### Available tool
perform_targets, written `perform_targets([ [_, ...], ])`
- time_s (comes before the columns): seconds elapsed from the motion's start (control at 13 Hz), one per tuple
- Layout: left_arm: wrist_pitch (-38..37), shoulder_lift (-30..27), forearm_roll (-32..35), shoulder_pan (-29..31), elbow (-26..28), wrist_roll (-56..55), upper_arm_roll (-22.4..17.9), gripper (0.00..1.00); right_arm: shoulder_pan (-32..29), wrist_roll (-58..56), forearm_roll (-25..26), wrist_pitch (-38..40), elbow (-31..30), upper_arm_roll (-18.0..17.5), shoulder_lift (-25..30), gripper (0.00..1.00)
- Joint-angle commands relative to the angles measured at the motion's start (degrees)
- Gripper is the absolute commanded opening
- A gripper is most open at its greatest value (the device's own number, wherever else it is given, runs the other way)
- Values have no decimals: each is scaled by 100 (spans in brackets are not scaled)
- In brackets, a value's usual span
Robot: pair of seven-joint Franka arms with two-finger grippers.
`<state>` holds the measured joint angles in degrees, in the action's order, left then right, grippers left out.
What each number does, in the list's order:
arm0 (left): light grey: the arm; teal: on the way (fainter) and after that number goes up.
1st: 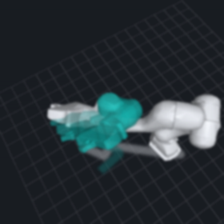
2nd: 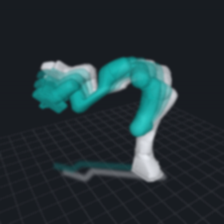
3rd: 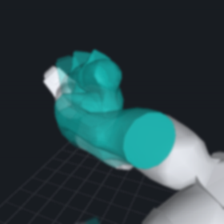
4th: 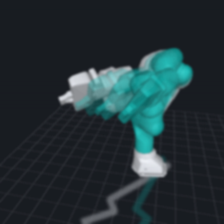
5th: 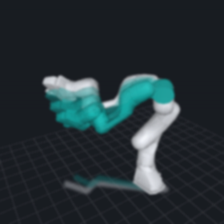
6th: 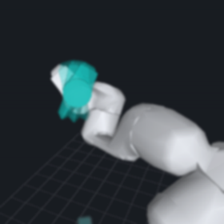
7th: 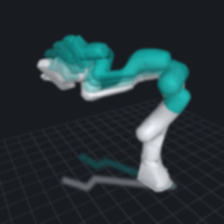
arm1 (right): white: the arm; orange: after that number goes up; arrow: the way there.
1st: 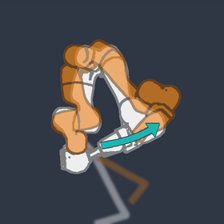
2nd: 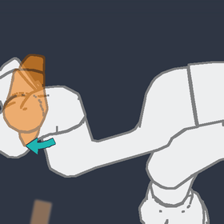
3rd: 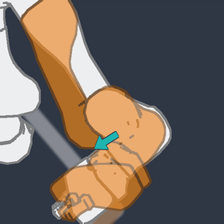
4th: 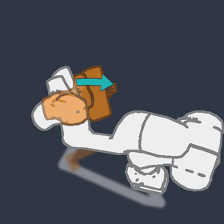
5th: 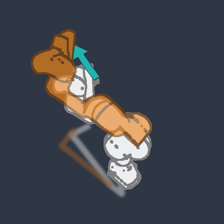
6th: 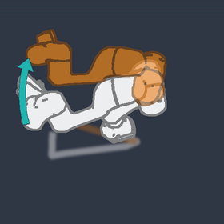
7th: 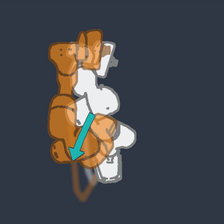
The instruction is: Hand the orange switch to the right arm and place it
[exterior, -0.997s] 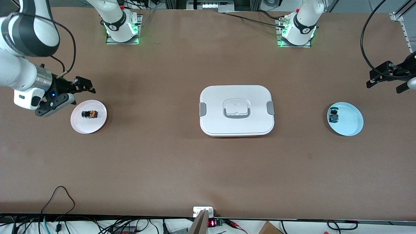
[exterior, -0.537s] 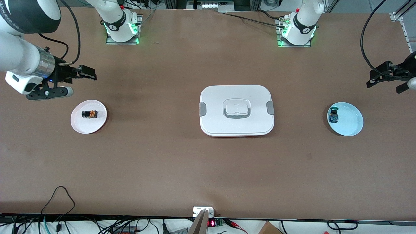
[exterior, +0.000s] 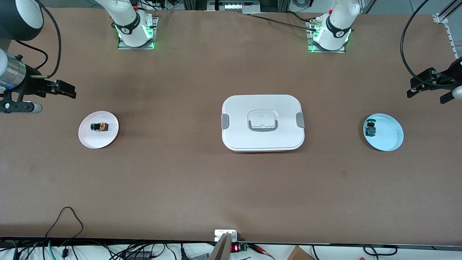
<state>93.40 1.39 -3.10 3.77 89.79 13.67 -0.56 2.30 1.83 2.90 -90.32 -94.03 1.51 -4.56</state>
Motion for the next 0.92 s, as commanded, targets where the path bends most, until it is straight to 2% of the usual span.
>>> perform_targets([
  [0.0,-77,81,160,-34,-163,-75,12,100,-1,133,62,-729,-937,-37,655,100],
  [0.08,-77,81,160,-34,-163,-75,12,100,-10,125,27,-889,-1168,-28,815,100],
  [0.15,-77,81,160,-34,-155,-75,3,100,-1,90,9,-847,-1136,-37,808,100],
  [0.38,-77,81,160,-34,-154,-66,3,100,7,-156,0,-664,-776,-37,667,100],
  [0.84,-77,81,160,-34,-154,-66,3,100,-10,-201,-9,-435,-538,-37,658,100],
])
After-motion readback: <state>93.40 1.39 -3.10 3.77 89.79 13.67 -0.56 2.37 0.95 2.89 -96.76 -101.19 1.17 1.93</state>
